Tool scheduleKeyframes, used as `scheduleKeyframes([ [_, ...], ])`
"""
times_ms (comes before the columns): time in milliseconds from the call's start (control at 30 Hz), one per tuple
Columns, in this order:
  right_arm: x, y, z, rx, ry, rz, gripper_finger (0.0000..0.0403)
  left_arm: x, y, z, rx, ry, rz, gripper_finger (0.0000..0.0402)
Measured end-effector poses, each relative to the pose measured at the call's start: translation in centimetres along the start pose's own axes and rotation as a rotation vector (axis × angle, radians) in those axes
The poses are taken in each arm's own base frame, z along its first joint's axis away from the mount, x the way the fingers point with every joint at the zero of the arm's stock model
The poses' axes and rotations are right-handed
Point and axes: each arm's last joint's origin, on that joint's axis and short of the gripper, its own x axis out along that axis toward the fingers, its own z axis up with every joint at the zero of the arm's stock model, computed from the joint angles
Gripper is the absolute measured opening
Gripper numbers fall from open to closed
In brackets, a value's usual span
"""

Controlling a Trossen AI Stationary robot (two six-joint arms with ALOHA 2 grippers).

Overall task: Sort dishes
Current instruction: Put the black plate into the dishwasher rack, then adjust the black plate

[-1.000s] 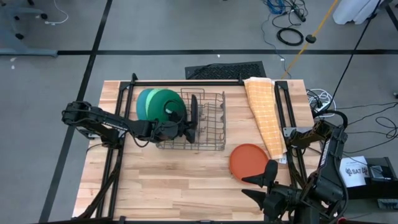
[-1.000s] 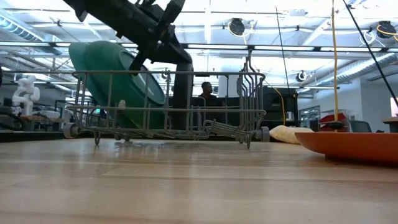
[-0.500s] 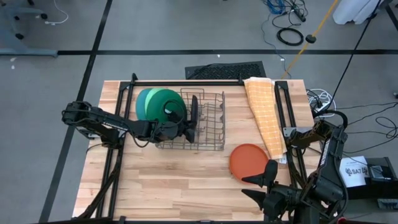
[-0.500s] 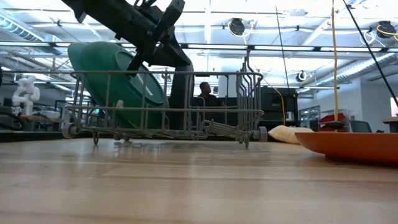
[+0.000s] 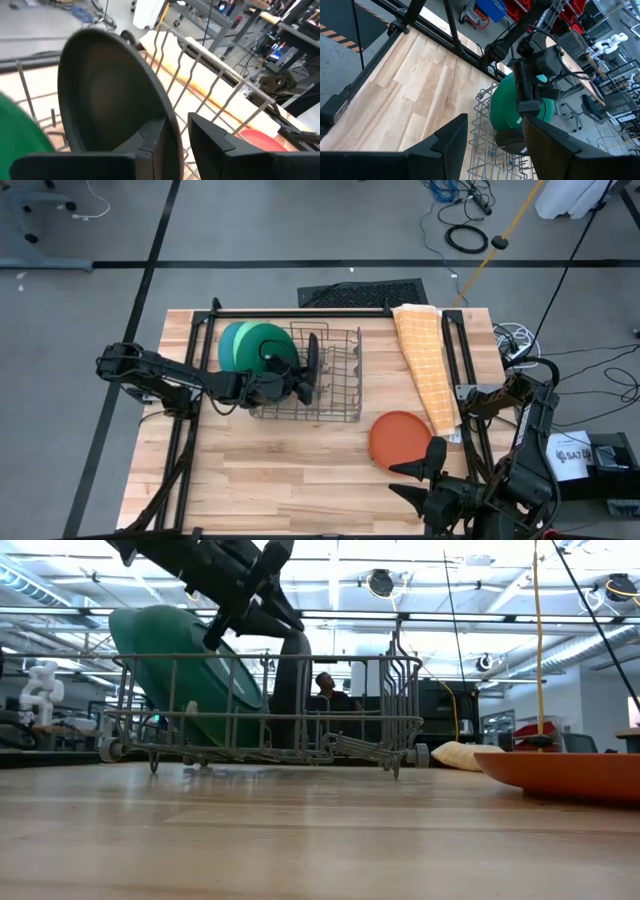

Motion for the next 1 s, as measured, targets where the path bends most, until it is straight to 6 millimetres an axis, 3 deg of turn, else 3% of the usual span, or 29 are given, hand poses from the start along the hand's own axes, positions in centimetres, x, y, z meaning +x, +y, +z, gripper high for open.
scheduleKeyframes([
  [333,0.0,0.0,0.0,-0.001,0.000,0.000,0.0183,-1.6,-1.1,3.2,0.097,-0.116,-0.075,0.0095],
  [633,0.1,-0.1,0.0,0.000,0.002,-0.002,0.0183,-2.0,-1.9,3.6,0.167,-0.154,-0.166,0.0095],
  [733,0.3,-0.2,0.0,0.003,0.008,-0.008,0.0183,-2.1,-2.2,3.5,0.201,-0.105,-0.253,0.0095],
  [1000,1.1,-0.7,0.0,0.013,0.026,-0.019,0.0183,-1.1,-1.7,3.1,0.277,0.057,-0.104,0.0057],
])
